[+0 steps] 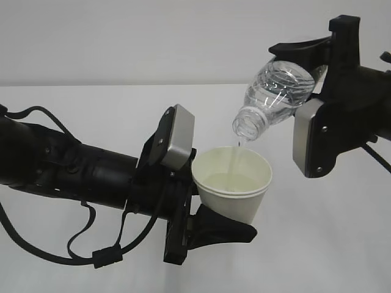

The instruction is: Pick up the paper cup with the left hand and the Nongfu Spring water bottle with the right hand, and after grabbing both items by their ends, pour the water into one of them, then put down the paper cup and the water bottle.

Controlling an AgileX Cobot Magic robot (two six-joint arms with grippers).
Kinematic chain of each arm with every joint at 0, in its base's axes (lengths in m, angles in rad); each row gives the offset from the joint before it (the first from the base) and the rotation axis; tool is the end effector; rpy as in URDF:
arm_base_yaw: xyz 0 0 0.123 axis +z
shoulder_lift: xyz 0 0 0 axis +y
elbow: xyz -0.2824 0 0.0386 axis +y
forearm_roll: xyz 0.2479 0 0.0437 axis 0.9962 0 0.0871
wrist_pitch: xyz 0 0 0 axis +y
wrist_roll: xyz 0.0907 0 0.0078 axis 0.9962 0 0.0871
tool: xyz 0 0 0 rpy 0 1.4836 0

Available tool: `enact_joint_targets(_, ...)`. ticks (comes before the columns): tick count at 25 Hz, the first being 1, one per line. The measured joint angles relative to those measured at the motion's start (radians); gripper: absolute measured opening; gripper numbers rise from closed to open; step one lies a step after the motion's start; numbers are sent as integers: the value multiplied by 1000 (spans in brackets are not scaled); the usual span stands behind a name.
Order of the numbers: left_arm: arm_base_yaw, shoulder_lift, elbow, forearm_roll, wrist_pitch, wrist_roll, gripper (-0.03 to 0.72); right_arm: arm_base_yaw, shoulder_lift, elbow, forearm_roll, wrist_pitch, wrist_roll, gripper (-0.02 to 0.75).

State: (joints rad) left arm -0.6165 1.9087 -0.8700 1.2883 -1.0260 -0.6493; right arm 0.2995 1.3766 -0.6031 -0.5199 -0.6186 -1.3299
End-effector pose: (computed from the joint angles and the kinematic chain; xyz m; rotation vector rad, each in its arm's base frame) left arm 0.2330 -0.2567 0.1593 1.4645 1.3998 -1.1239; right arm 0.2576 0.1069 0.2539 -1.6246 0.7058 -0.8371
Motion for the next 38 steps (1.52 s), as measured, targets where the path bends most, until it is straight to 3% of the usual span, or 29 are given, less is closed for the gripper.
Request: enact_joint_targets(38,0,0,0,0,0,0,441,0,0,-8,2,0,0,468)
